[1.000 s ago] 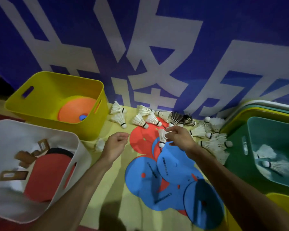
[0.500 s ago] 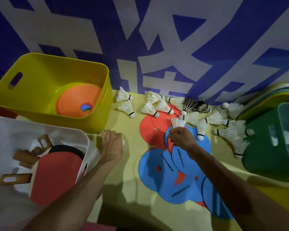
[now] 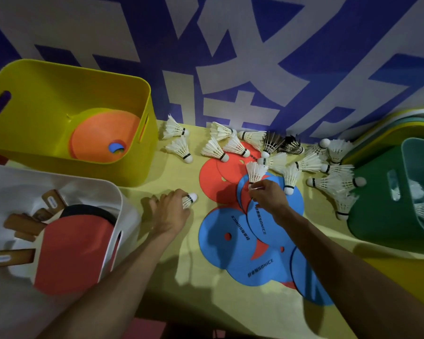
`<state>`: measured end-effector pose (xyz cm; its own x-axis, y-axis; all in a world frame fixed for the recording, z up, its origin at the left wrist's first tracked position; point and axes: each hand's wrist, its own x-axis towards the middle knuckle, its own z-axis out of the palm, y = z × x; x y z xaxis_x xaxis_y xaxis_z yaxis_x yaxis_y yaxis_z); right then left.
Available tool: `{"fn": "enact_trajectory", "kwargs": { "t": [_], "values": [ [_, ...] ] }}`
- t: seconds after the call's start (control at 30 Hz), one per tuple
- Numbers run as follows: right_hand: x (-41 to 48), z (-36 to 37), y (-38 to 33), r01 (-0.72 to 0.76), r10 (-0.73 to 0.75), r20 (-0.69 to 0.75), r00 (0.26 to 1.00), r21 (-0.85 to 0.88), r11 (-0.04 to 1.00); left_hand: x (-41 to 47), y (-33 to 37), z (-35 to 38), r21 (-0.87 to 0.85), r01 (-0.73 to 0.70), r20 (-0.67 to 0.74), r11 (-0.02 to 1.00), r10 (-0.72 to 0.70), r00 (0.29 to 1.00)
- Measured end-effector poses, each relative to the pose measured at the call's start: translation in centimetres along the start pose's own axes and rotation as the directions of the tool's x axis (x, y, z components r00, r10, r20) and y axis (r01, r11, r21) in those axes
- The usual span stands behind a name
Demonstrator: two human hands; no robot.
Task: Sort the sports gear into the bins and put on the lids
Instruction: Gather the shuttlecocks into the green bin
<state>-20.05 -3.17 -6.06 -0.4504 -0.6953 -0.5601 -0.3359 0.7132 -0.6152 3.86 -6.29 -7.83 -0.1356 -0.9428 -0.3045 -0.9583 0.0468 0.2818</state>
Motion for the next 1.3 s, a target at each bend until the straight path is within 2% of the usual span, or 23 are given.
{"fn": "enact_trajectory", "kwargs": {
  "t": [0.1, 0.2, 0.27, 0.4, 0.5, 0.63, 0.77, 0.87, 1.1, 1.2, 1.3],
  "values": [
    [0.4, -0.4, 0.2, -0.002, -0.001, -0.059, 0.998, -0.045, 0.999, -0.4, 1.1, -0.6, -0.234, 0.038, 0.051, 0.972, -0.027, 0.998],
    [1.2, -0.7, 0.2, -0.040, 0.032, -0.114, 0.993, -0.068, 0.997, -0.9, 1.5, -0.9, -0.553, 0.090, 0.101, 0.828, -0.041, 0.994],
    [1.9, -0.6, 0.2, -0.062, 0.051, -0.153, 0.987, -0.070, 0.996, -1.2, 1.7, -1.4, -0.636, 0.110, 0.112, 0.764, -0.050, 0.992],
    [3.1, 1.1, -0.3, -0.087, 0.082, -0.143, 0.986, -0.026, 0.996, -2.4, 1.4, -2.1, -0.777, 0.180, 0.171, 0.603, -0.074, 0.983],
    [3.3, 2.5, -1.0, -0.091, 0.072, -0.176, 0.982, -0.104, 0.990, -3.3, 0.8, -2.3, -0.836, 0.232, 0.198, 0.497, -0.121, 0.973],
    [2.3, 3.0, -1.3, -0.079, 0.049, -0.156, 0.986, -0.186, 0.979, -4.3, 0.2, -3.2, -0.867, 0.255, 0.178, 0.428, -0.212, 0.961],
    [0.9, 1.8, -1.0, 0.039, -0.046, -0.043, 0.998, -0.152, 0.988, -5.2, 1.4, -3.5, -0.904, 0.255, 0.186, 0.344, -0.223, 0.957],
    [-0.3, -0.2, -1.0, 0.138, -0.135, 0.054, 0.989, -0.053, 0.989, -5.8, 3.6, -3.8, -0.934, 0.227, 0.174, 0.277, -0.203, 0.964],
    [-4.1, -8.1, -2.2, 0.332, -0.338, 0.086, 0.937, 0.070, 0.941, -8.7, 10.0, -5.2, -0.969, 0.114, 0.094, 0.218, -0.101, 0.990],
    [-6.0, -12.8, -2.6, 0.380, -0.394, 0.105, 0.913, 0.132, 0.916, -10.2, 13.4, -6.1, -0.971, 0.051, 0.041, 0.233, -0.049, 0.998],
    [-8.0, -17.8, -2.0, 0.383, -0.415, 0.076, 0.907, 0.263, 0.885, -11.2, 17.7, -6.9, -0.966, 0.009, 0.002, 0.259, -0.026, 1.000]
  ]
}}
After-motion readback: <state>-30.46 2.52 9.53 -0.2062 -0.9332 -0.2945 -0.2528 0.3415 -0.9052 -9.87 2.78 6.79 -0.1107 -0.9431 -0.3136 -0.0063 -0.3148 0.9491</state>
